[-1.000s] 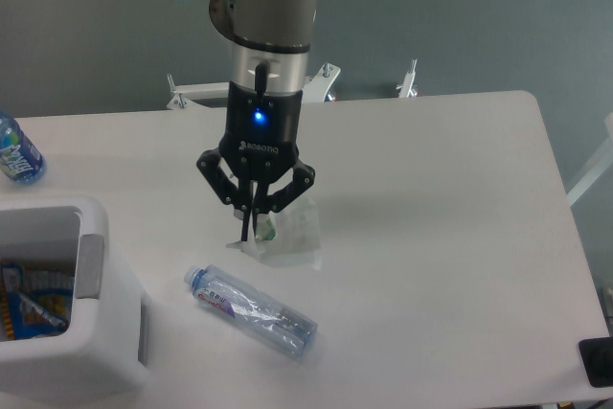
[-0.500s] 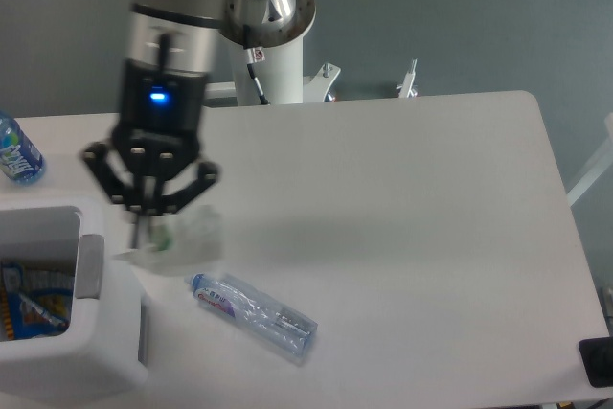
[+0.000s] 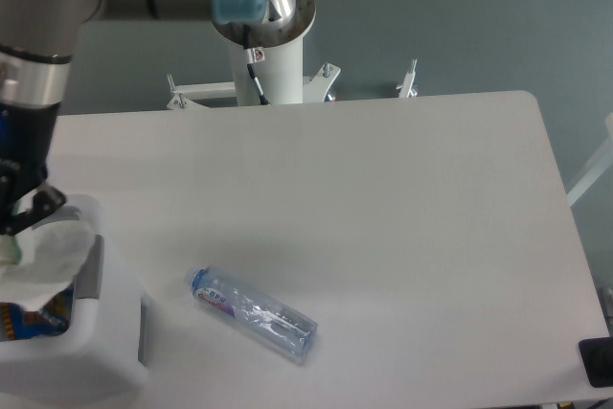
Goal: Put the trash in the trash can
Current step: 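Open the gripper to drop the bag into the bin, then move the open gripper over the clear water bottle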
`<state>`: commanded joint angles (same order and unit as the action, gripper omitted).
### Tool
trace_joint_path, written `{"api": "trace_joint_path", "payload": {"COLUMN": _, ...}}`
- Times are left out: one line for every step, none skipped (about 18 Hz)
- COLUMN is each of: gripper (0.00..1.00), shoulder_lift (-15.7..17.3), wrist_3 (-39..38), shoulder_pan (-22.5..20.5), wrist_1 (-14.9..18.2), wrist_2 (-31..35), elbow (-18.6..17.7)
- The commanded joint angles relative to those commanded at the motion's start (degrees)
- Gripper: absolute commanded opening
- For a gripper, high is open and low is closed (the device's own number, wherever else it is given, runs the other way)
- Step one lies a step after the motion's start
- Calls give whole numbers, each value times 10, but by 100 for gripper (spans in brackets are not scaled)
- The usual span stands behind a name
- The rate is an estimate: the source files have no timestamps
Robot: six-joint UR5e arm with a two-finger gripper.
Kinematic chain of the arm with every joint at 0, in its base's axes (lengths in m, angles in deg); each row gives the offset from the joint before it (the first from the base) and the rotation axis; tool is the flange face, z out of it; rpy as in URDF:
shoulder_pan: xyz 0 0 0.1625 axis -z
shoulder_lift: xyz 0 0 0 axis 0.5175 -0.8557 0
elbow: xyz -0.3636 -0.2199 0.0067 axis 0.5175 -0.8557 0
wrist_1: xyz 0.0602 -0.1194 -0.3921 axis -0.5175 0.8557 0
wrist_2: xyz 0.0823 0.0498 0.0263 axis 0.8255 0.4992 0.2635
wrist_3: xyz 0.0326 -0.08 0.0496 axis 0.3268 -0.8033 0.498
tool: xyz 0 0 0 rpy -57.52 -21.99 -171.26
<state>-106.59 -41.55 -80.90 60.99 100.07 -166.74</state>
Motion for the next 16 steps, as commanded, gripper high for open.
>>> {"api": "trace_joint_path", "payload": {"gripper": 86, "shoulder_lift": 1, "wrist_3": -1, "shoulder_pan": 0, "wrist_1": -3, "wrist_2": 0, "elbow": 0}}
{"api": "trace_joint_path", "payload": {"gripper": 93, "shoulder_lift": 2, "wrist_3": -3, "shoulder_pan": -1, "wrist_1": -3, "wrist_2": 0, "elbow": 0}}
{"api": "trace_joint_path", "payload": {"gripper": 99, "shoulder_lift": 3, "wrist_3": -3, "shoulder_pan": -1, "wrist_1": -3, "wrist_2": 1, "elbow": 0}}
{"api": "trace_joint_path", "payload": {"gripper": 100, "shoulder_lift": 3, "wrist_3": -5, "shoulder_pan": -1, "wrist_1": -3, "wrist_2": 1, "elbow": 1}}
{"api": "trace_joint_path", "payload": {"gripper": 100, "shoulder_lift": 4, "wrist_3": -6, "shoulder_pan": -2, "wrist_1": -3, "wrist_2": 1, "elbow": 1}}
{"api": "trace_joint_path", "payload": {"gripper": 100, "shoulder_lift": 4, "wrist_3": -7, "shoulder_pan": -3, "wrist_1": -2, "wrist_2": 2, "elbow": 2}}
{"api": "trace_joint_path", "payload": {"gripper": 100, "shoulder_lift": 5, "wrist_3": -10, "shoulder_pan": -10, "wrist_1": -2, "wrist_2": 3, "elbow": 0}}
{"api": "trace_joint_path", "payload": {"gripper": 100, "shoulder_lift": 8, "wrist_3": -20, "shoulder_pan": -27, "wrist_1": -2, "wrist_2": 3, "elbow": -1}}
{"api": "trace_joint_path", "payload": {"gripper": 100, "shoulder_lift": 7, "wrist_3": -38, "shoulder_pan": -43, "wrist_1": -2, "wrist_2": 4, "elbow": -1}}
{"api": "trace_joint_path", "payload": {"gripper": 100, "shoulder_lift": 5, "wrist_3": -55, "shoulder_pan": -54, "wrist_1": -2, "wrist_2": 10, "elbow": -3}}
{"api": "trace_joint_path", "payload": {"gripper": 100, "shoulder_lift": 6, "wrist_3": -65, "shoulder_pan": -73, "wrist_1": -2, "wrist_2": 18, "elbow": -5}}
{"api": "trace_joint_path", "payload": {"gripper": 100, "shoulder_lift": 5, "wrist_3": -72, "shoulder_pan": -93, "wrist_1": -1, "wrist_2": 20, "elbow": -6}}
{"api": "trace_joint_path", "payload": {"gripper": 100, "shoulder_lift": 4, "wrist_3": -79, "shoulder_pan": -111, "wrist_1": 0, "wrist_2": 20, "elbow": -6}}
{"api": "trace_joint_path", "payload": {"gripper": 100, "shoulder_lift": 4, "wrist_3": -83, "shoulder_pan": -133, "wrist_1": 1, "wrist_2": 21, "elbow": -6}}
{"api": "trace_joint_path", "payload": {"gripper": 100, "shoulder_lift": 4, "wrist_3": -84, "shoulder_pan": -154, "wrist_1": 1, "wrist_2": 21, "elbow": -6}}
{"api": "trace_joint_path", "payload": {"gripper": 100, "shoulder_lift": 3, "wrist_3": -84, "shoulder_pan": -169, "wrist_1": 1, "wrist_2": 21, "elbow": -6}}
